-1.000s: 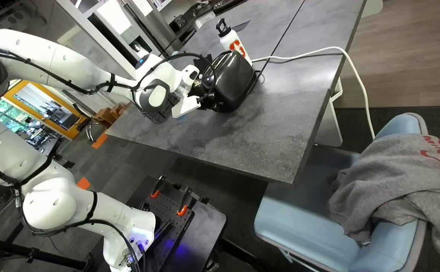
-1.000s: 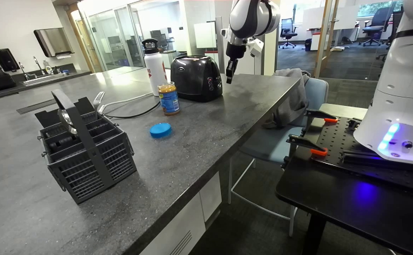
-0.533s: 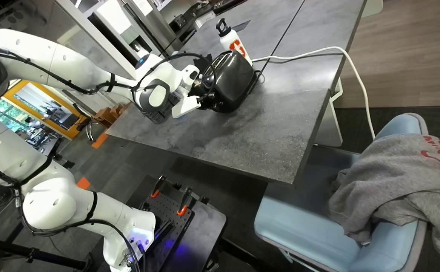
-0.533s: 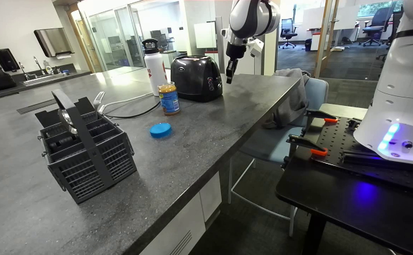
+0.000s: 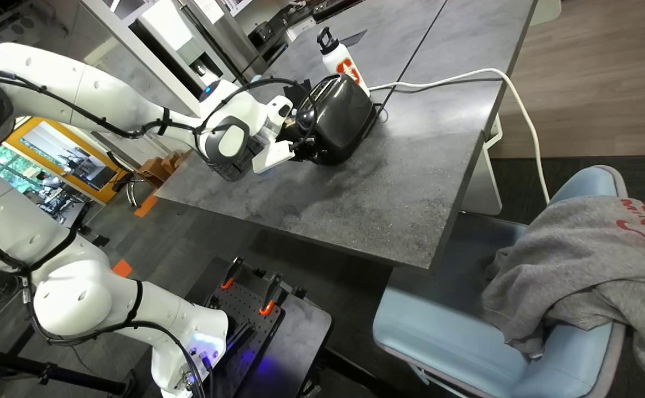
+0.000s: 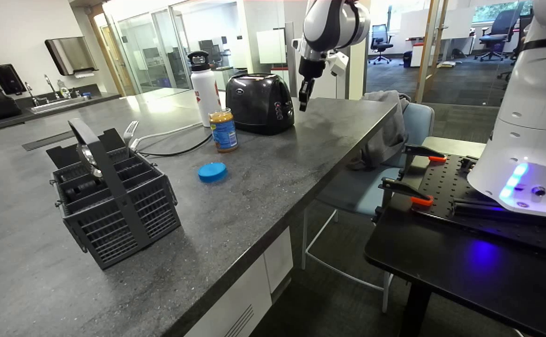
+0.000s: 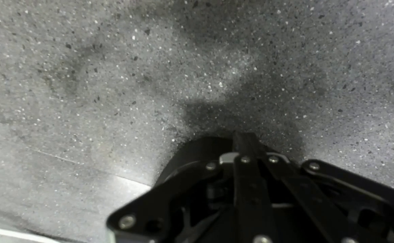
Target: Move the lever on the bread toaster upwards
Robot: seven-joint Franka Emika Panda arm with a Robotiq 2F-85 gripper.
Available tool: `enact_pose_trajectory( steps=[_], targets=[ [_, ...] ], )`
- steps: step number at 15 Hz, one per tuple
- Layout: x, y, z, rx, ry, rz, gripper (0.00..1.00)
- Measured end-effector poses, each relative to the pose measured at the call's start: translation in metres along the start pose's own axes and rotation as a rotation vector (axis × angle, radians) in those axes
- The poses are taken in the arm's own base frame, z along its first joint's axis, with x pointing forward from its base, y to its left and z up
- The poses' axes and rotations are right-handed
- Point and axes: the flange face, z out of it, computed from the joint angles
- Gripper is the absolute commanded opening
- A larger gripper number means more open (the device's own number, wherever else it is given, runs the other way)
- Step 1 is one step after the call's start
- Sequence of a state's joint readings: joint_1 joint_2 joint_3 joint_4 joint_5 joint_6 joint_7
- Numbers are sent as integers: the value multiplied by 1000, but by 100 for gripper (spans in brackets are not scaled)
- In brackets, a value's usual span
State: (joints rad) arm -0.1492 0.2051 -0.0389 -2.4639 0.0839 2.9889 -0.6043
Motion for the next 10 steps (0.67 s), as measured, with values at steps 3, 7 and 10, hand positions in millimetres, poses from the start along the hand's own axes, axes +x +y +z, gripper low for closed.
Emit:
enact_pose_trajectory(
  steps=[3,7,10],
  targets=[
    [1,0,1,1,-1,-1,0],
    [4,1,1,-13,19,0,0],
    [7,3,3,-19,27,0,0]
  ],
)
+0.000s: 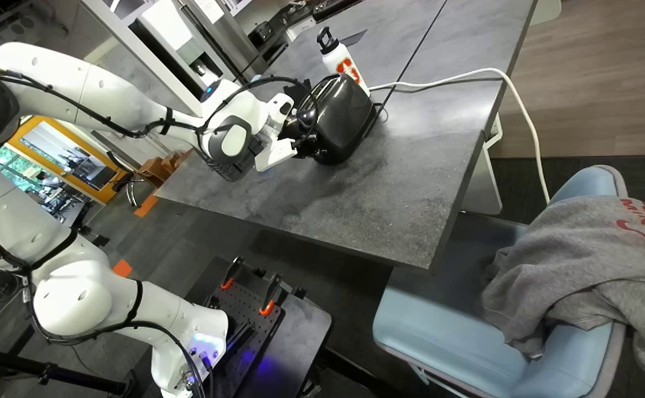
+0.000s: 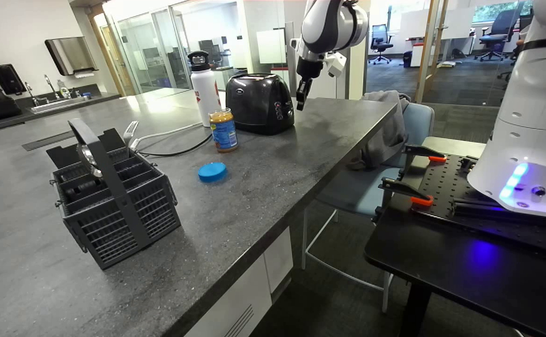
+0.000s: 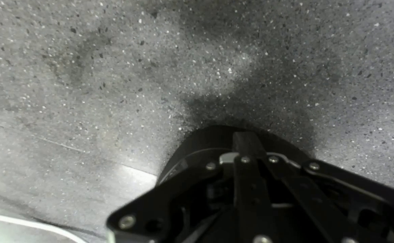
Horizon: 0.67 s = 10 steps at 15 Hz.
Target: Move the lever on the bread toaster upwards
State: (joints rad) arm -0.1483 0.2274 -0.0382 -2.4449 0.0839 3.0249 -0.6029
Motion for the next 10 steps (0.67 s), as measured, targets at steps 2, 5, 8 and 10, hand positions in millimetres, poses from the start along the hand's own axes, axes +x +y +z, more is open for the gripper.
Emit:
enact_pose_trajectory(
  steps=[2,5,8,10],
  targets=[
    [2,1,2,-1,1,-1,0],
    [7,0,6,2,3,-5,0],
    [12,-5,10,10,5,-12,0],
    [12,-6,12,13,4,-9,0]
  ],
)
